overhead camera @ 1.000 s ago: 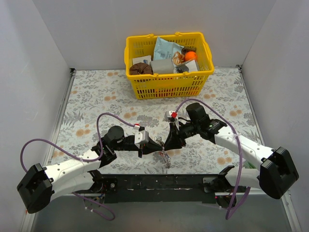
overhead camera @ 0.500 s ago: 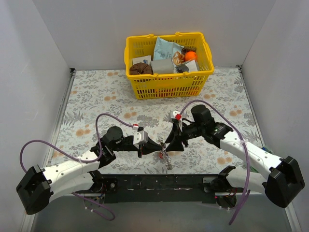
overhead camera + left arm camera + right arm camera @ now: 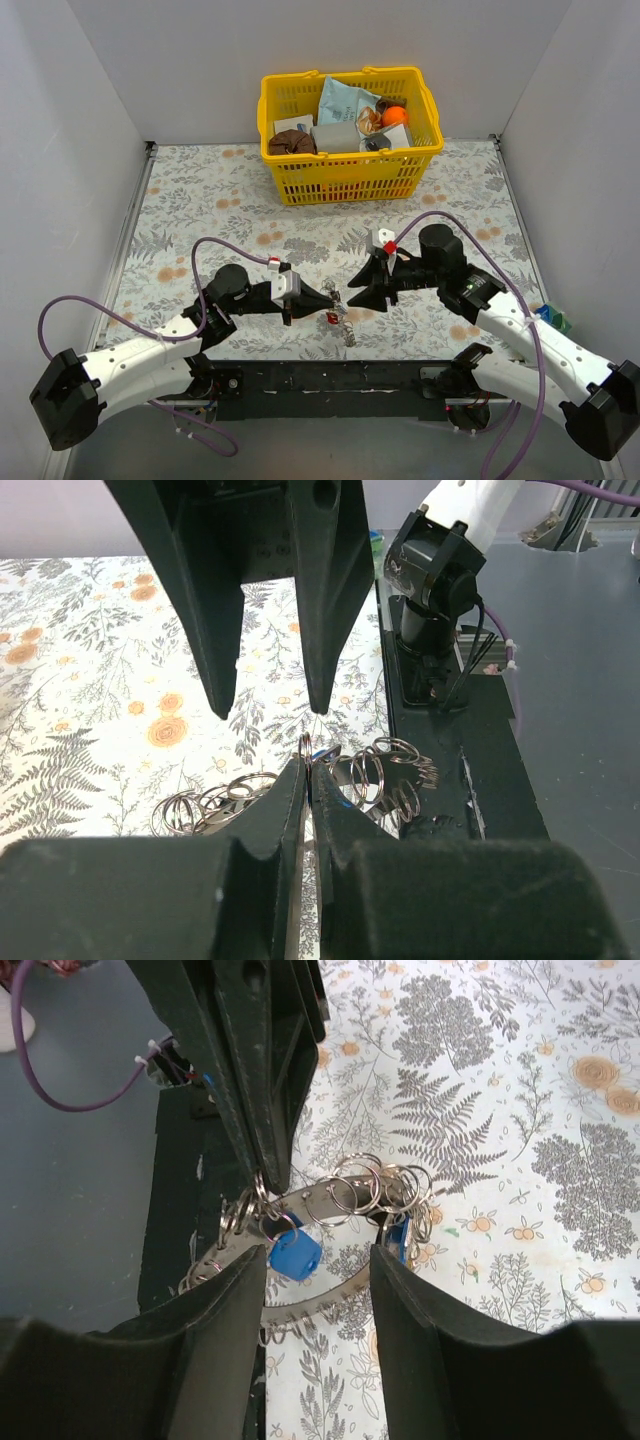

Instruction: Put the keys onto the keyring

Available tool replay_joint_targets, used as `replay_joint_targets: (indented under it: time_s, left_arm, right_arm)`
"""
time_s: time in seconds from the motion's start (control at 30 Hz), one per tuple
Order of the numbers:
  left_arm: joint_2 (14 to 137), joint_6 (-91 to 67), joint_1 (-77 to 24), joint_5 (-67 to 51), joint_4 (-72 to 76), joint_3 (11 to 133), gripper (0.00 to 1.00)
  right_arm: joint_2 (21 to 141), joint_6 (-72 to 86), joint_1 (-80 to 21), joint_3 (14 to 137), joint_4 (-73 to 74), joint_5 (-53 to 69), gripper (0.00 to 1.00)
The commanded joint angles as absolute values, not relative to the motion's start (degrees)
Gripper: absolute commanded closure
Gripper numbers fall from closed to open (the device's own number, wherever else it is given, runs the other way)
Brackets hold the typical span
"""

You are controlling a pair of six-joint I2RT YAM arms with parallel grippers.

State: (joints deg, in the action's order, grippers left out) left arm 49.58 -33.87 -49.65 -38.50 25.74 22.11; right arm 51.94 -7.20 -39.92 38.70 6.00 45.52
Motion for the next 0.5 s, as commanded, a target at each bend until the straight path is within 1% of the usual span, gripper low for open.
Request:
replay_joint_targets:
  time_s: [0.0, 0.2, 0.47]
  left_arm:
    - [49.48, -33.4, -49.83, -38.23, 29.27, 22.41, 1.0]
    - [51.15, -33.66, -49.83, -38.5, 29.62, 23.29, 1.0]
    - [51.15, -34.01, -49.83, -37.97, 29.62, 23.64, 1.0]
  right_arm:
    - [50.45, -4.22, -40.17, 39.73, 0.97, 48.5, 0.5]
    - [52.03, -1.32, -40.34, 39.37, -2.9, 52.29, 0.58]
    - [54.14, -0.44, -40.52, 38.24, -4.22, 54.67, 0.62]
